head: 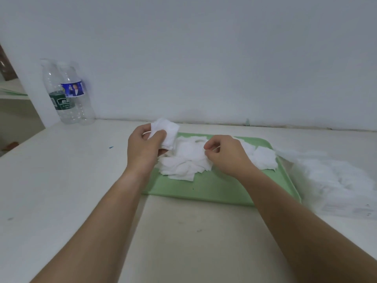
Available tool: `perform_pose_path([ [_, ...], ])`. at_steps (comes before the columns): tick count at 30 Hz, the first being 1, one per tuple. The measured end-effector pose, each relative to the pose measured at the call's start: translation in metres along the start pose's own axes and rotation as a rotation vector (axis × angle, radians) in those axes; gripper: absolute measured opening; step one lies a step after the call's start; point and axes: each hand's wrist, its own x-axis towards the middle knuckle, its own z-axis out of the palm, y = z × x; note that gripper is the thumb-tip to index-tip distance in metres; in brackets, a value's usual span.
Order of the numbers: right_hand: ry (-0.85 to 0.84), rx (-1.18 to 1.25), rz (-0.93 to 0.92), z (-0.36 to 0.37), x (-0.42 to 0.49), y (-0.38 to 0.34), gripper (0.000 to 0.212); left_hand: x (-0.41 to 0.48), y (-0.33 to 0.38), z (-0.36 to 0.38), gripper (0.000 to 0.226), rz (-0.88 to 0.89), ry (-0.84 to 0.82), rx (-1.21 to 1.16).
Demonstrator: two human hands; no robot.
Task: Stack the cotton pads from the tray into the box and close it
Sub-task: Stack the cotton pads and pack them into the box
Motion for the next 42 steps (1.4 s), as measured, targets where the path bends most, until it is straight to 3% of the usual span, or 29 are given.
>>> perform_pose_path([
  [2, -0.001, -0.053, 0.023, 0.006, 0.008, 0.001, 0.01, 0.0, 0.0, 0.0, 0.027, -0.005, 0.017, -0.008],
  [6, 0.025, -0.031, -0.024, 0.014, 0.016, -0.003, 0.035, -0.002, -0.002, 0.002, 0.026, -0.017, 0.038, -0.034],
  [12, -0.137, -0.126, -0.069, 0.022, 0.022, -0.006, 0.053, -0.003, -0.008, 0.001, 0.027, -0.019, 0.069, 0.008],
  [19, 0.034, -0.052, -0.132, 0.022, 0.023, -0.003, 0.028, -0.002, -0.009, 0.001, 0.028, -0.007, 0.07, 0.057],
  [24, 0.036, 0.048, -0.1, 0.012, 0.019, -0.003, 0.009, -0.002, -0.01, 0.001, 0.028, 0.009, 0.065, 0.094],
  [29, 0.014, 0.406, -0.037, -0.003, 0.011, -0.002, 0.007, -0.004, -0.009, 0.001, 0.028, 0.002, 0.049, 0.081],
  [33, -0.079, 0.885, 0.071, -0.012, 0.004, -0.005, 0.009, -0.007, -0.006, 0.001, 0.028, 0.005, 0.017, 0.066],
  [35, -0.129, 1.045, 0.122, -0.013, 0.001, -0.01, 0.02, -0.007, -0.004, 0.001, 0.029, 0.013, -0.011, 0.078],
  [42, -0.241, 1.207, 0.274, 0.001, -0.015, -0.035, 0.021, -0.016, -0.005, 0.008, 0.037, 0.044, -0.139, 0.127],
])
